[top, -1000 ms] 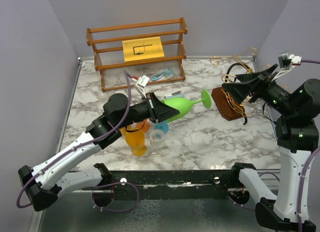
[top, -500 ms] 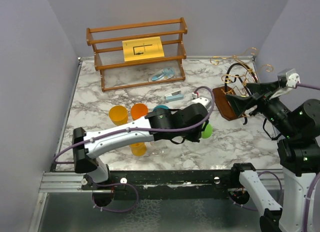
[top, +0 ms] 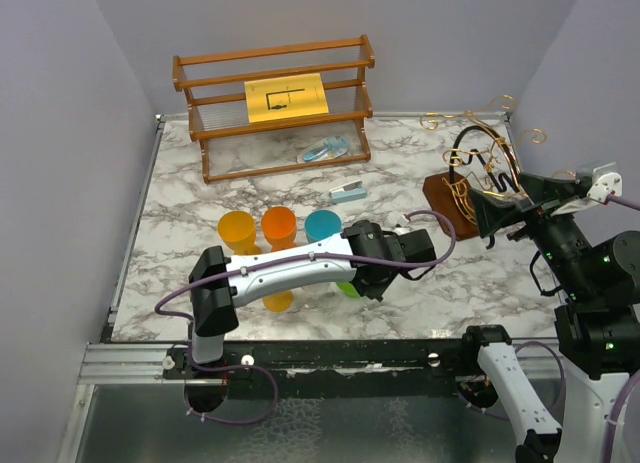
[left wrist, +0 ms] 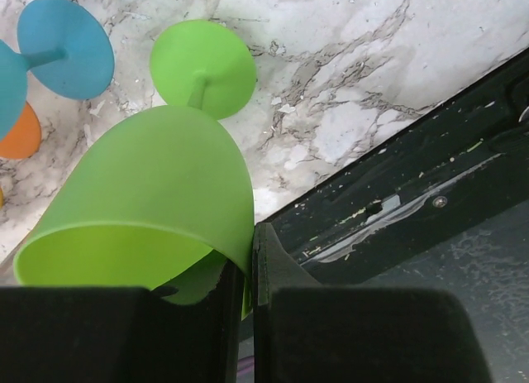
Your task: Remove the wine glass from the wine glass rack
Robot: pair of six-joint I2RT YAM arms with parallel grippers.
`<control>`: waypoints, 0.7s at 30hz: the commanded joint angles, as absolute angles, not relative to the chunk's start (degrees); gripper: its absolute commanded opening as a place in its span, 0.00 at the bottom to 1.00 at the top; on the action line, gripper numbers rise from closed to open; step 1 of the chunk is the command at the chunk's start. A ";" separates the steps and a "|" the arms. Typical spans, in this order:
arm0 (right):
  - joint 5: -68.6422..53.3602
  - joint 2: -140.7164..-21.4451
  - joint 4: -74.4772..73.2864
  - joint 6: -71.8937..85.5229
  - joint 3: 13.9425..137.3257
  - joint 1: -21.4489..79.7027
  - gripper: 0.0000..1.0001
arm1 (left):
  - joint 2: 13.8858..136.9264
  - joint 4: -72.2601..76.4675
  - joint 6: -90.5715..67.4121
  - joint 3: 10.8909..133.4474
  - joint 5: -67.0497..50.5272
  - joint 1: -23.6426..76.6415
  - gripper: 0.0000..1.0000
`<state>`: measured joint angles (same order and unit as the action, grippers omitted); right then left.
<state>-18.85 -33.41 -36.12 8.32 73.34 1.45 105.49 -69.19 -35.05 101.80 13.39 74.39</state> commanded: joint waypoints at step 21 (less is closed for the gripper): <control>-15.60 -31.71 -33.41 7.69 71.15 1.75 0.99 | 108.99 -72.42 -29.15 104.64 13.82 74.59 0.22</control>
<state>-17.21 -32.69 -34.65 8.25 71.48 1.45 108.86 -71.68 -30.06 103.70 13.32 74.37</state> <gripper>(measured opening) 0.994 0.199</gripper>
